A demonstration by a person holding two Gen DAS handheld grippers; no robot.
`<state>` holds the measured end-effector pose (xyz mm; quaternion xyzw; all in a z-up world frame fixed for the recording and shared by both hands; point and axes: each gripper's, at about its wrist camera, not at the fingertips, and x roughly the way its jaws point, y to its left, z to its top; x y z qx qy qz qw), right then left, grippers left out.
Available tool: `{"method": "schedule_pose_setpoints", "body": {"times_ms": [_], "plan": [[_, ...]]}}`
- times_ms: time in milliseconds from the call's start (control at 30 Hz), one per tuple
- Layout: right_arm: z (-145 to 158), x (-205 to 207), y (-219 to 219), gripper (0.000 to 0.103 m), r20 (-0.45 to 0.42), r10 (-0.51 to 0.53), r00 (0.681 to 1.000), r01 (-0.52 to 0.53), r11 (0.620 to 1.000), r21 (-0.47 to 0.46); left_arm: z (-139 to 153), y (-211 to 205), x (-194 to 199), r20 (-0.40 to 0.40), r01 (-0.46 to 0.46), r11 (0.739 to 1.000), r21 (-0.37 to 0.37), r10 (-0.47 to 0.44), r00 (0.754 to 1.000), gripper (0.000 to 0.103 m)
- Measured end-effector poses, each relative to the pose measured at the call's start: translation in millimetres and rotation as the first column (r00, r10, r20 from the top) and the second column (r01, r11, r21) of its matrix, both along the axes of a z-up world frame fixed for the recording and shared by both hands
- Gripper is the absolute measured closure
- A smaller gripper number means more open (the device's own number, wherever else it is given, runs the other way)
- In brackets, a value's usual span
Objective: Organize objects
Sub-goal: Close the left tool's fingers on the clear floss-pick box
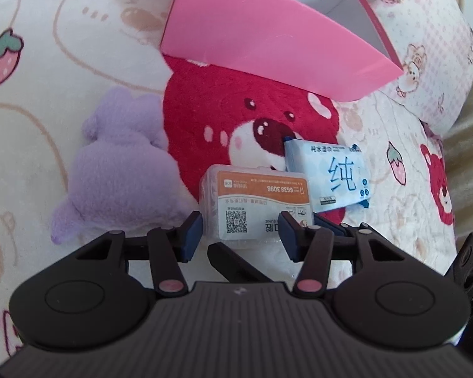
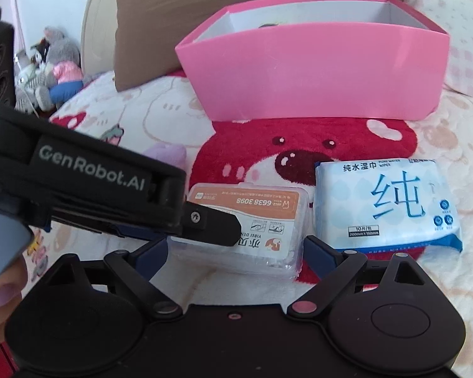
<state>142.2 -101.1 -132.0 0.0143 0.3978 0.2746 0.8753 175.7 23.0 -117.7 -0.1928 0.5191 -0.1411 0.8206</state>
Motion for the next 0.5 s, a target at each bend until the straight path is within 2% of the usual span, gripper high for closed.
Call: {"method": "schedule_pose_setpoints", "body": {"times_ms": [267, 500], "plan": [[16, -20, 4, 0.008, 0.049, 0.045, 0.998, -0.042, 0.997, -0.062, 15, 0, -18, 0.019, 0.025, 1.000, 0.013, -0.025, 1.000, 0.052], [34, -42, 2, 0.008, 0.093, 0.043, 0.995, -0.035, 0.995, -0.090, 34, -3, -34, 0.033, 0.060, 0.998, 0.005, -0.060, 0.998, 0.052]]}}
